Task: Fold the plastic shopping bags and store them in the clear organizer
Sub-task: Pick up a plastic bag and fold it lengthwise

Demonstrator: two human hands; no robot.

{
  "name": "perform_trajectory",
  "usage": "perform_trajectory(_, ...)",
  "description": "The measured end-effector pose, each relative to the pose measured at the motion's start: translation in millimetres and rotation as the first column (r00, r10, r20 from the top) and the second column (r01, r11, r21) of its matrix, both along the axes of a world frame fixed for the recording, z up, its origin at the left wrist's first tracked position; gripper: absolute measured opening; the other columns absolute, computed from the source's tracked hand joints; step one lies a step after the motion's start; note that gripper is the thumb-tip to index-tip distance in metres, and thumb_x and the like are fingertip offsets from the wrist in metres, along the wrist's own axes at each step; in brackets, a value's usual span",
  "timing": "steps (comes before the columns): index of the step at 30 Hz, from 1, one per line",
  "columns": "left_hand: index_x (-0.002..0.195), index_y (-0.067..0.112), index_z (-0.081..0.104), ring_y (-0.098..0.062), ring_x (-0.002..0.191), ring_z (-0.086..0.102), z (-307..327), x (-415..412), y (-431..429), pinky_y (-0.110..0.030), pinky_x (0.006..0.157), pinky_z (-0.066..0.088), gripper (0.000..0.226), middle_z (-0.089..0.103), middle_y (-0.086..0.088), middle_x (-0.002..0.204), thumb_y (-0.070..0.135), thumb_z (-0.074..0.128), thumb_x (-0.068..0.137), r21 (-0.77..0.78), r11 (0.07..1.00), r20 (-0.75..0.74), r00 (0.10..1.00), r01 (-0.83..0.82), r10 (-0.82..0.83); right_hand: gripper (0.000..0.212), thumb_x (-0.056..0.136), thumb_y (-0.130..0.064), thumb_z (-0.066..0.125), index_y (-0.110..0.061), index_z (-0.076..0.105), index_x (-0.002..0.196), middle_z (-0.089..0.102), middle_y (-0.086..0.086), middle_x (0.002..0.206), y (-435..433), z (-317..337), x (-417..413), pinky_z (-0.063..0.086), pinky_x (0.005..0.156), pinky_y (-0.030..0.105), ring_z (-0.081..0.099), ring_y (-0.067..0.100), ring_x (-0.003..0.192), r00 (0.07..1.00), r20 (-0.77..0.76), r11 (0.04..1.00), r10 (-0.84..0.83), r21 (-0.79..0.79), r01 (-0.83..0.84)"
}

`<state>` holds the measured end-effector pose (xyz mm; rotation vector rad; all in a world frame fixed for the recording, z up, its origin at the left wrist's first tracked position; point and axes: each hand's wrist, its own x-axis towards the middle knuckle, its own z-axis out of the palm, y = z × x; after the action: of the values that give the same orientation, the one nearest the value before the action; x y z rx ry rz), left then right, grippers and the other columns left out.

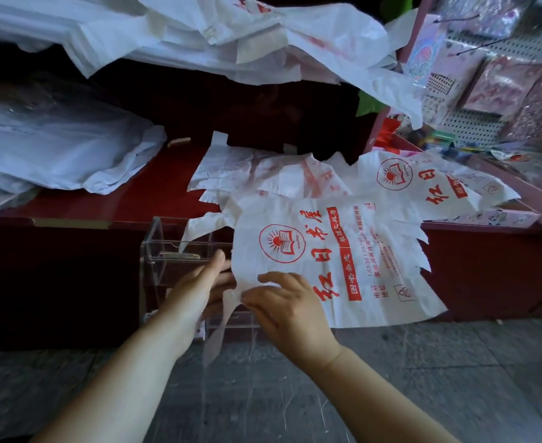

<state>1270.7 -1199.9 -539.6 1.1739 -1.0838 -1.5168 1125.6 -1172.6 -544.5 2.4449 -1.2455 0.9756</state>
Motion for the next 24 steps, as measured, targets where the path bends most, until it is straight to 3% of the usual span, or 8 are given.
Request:
perform_trajectory(4,0.080,0.018,0.063,-0.011,0.056,0.065,-2.1,-9.1,-7.8,-0.023,0.051,0.051,0.018,0.070,0.000,0.071,0.029,0.052,0.091,0.062,0.993,0.029,0.995,-0.097,0.095,0.024,0.082,-0.025,0.049,-0.021,0.073,0.078,0.072,-0.012,0.081,9.2,-8.4,-12.6,0.037,0.076,0.023,0.065,0.016,0.088,0.996,-0.083,0.997,0.036,0.075,-0.030)
perform_trajectory(8,0.077,0.016,0.063,-0.016,0.070,0.059,-6.7,-24.2,-11.8,-0.024,0.069,0.047,0.011,0.065,-0.003,0.074,0.007,0.062,0.084,0.009,0.981,0.071,0.979,-0.191,0.190,0.024,0.080,-0.034,0.050,-0.025,0.071,0.086,0.071,-0.015,0.091,22.6,-11.4,-27.9,0.042,0.078,0.022,0.060,0.012,0.098,0.993,-0.111,0.991,0.027,0.135,-0.012)
perform_trajectory(10,0.073,0.017,0.062,-0.005,0.060,0.058,-5.5,-27.4,-12.0,-0.016,0.065,0.043,0.016,0.064,0.011,0.054,0.004,0.063,0.082,-0.056,0.981,0.103,0.977,-0.184,0.189,0.027,0.079,-0.038,0.052,-0.022,0.071,0.091,0.071,-0.011,0.093,25.3,-3.2,-42.9,0.042,0.079,0.021,0.056,0.009,0.098,0.998,0.019,0.992,-0.056,0.115,0.053)
perform_trajectory(12,0.069,0.017,0.061,-0.003,0.059,0.060,-4.1,-25.8,-12.3,-0.015,0.066,0.045,0.018,0.065,0.012,0.055,0.004,0.063,0.081,-0.068,0.983,0.109,0.978,-0.169,0.175,0.024,0.080,-0.031,0.058,-0.015,0.071,0.091,0.071,-0.002,0.091,24.2,12.6,-63.3,0.044,0.076,0.023,0.053,0.009,0.094,0.947,0.246,0.976,-0.209,0.115,0.186)
perform_trajectory(14,0.071,0.015,0.061,-0.011,0.063,0.061,-4.3,-21.2,-13.4,-0.022,0.065,0.048,0.016,0.067,0.004,0.062,0.005,0.061,0.083,-0.041,0.984,0.082,0.981,-0.170,0.173,0.019,0.083,-0.019,0.061,-0.009,0.070,0.097,0.068,0.004,0.098,17.2,31.5,-86.5,0.042,0.078,0.024,0.053,0.011,0.098,0.812,0.405,0.906,-0.419,0.243,0.346)
perform_trajectory(18,0.079,0.013,0.063,-0.002,0.047,0.062,-4.0,-18.7,-11.0,-0.013,0.043,0.048,0.011,0.066,0.010,0.053,0.006,0.058,0.085,-0.019,0.989,0.081,0.986,-0.146,0.147,0.034,0.091,-0.016,0.053,-0.008,0.053,0.124,0.058,0.011,0.119,-11.1,49.4,-125.0,0.041,0.073,0.028,0.055,0.021,0.091,0.597,0.324,0.641,-0.734,0.619,0.453)
perform_trajectory(22,0.083,0.011,0.065,-0.016,0.068,0.062,-5.6,-18.7,-10.5,-0.023,0.062,0.050,0.011,0.066,-0.002,0.076,0.004,0.057,0.086,-0.017,0.990,0.103,0.985,-0.139,0.140,0.046,0.089,-0.016,0.054,-0.005,0.043,0.133,0.055,0.013,0.126,-39.7,50.4,-141.1,0.046,0.087,0.036,0.056,0.028,0.108,0.536,0.244,0.509,-0.808,0.747,0.427)
perform_trajectory(24,0.080,0.013,0.065,-0.017,0.070,0.062,-6.0,-16.5,-12.0,-0.021,0.055,0.052,0.013,0.068,0.000,0.072,0.005,0.057,0.086,-0.024,0.992,0.101,0.987,-0.124,0.126,0.051,0.086,-0.015,0.058,-0.006,0.041,0.134,0.054,0.013,0.127,-47.5,50.8,-144.4,0.046,0.092,0.040,0.054,0.029,0.111,0.524,0.246,0.495,-0.816,0.764,0.413)
